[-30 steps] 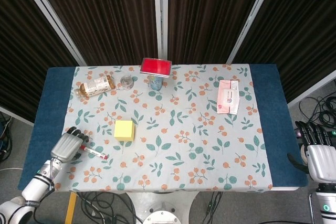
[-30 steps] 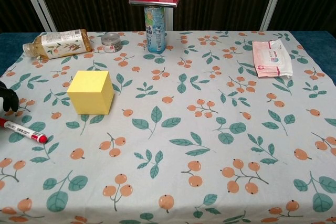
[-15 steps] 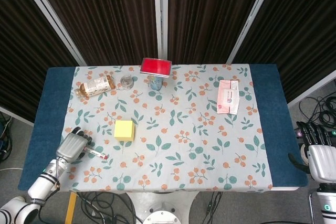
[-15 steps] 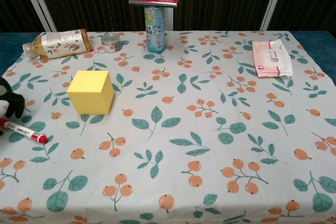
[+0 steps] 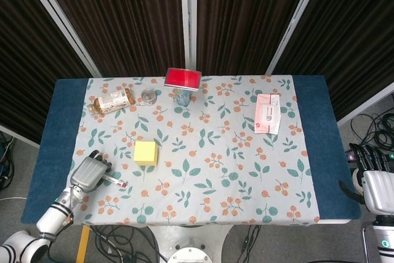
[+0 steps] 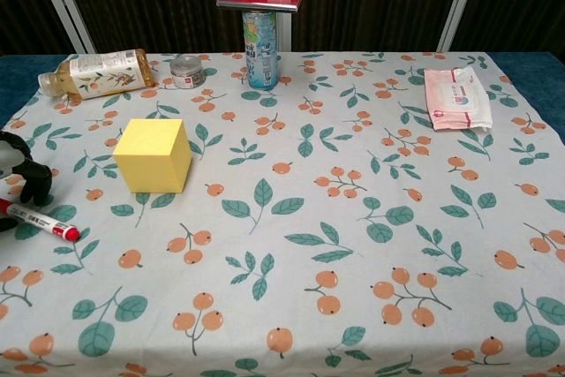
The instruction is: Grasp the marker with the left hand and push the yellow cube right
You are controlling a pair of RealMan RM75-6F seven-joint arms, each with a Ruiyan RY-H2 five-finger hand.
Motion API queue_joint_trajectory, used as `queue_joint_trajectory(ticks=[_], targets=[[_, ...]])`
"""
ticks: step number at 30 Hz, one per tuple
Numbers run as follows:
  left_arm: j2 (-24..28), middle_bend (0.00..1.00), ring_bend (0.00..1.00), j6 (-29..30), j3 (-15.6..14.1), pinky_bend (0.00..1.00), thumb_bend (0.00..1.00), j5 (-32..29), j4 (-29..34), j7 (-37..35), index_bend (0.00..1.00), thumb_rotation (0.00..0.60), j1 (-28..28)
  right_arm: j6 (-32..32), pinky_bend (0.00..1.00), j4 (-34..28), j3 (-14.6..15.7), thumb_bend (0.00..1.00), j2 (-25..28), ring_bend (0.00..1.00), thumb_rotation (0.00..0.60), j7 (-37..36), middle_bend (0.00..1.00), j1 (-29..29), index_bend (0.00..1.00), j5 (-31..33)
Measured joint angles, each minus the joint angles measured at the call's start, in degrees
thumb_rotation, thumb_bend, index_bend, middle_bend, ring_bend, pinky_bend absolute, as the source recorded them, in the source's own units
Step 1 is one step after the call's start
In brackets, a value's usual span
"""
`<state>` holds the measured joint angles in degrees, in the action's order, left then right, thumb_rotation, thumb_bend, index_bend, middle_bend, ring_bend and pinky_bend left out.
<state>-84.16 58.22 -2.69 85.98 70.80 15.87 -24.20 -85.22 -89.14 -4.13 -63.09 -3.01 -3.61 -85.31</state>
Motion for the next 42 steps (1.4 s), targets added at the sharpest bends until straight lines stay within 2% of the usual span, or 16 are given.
queue_joint_trajectory(ticks=[6,20,25,33,42], targets=[[-0.2,0.62,0.41,-0.2,-0.3,0.41,0.35,-0.2,-0.1,0.1,0.54,0.600,-0.2,0.1,0.01,0.2,0.0,0.15,0.0,0.00,0.600,-0.2,0.11,0.0,0.00,0.0],[-0.7,0.65,0.45,0.5,-0.8,0.50,0.38,0.3,-1.4,-1.4,0.59,0.600,-0.4,0.2,0.01,0.2,0.0,0.15,0.0,0.00,0.600,-0.3,0.11,0.0,0.00,0.1],[-1.0,0.69,0.49,1.5,-1.0,0.57,0.41,1.1,-2.3,-2.8,0.62,0.600,-0.3,0.2,0.01,0.2,0.1,0.15,0.0,0.00,0.600,-0.4,0.11,0.0,0.00,0.0],[-1.6,0.72,0.53,4.1,-1.9,0.65,0.47,3.6,-5.6,-9.1,0.66,0.600,0.0,0.2,0.01,0.2,-0.1,0.15,0.1,0.00,0.600,-0.5,0.11,0.0,0.00,0.2],[-1.6,0.73,0.54,10.5,-2.5,0.67,0.51,7.1,-12.3,-19.2,0.67,0.600,0.9,-0.1,0.01,0.0,-0.2,0.14,0.3,0.00,0.600,-0.5,0.12,0.0,0.00,-0.1]])
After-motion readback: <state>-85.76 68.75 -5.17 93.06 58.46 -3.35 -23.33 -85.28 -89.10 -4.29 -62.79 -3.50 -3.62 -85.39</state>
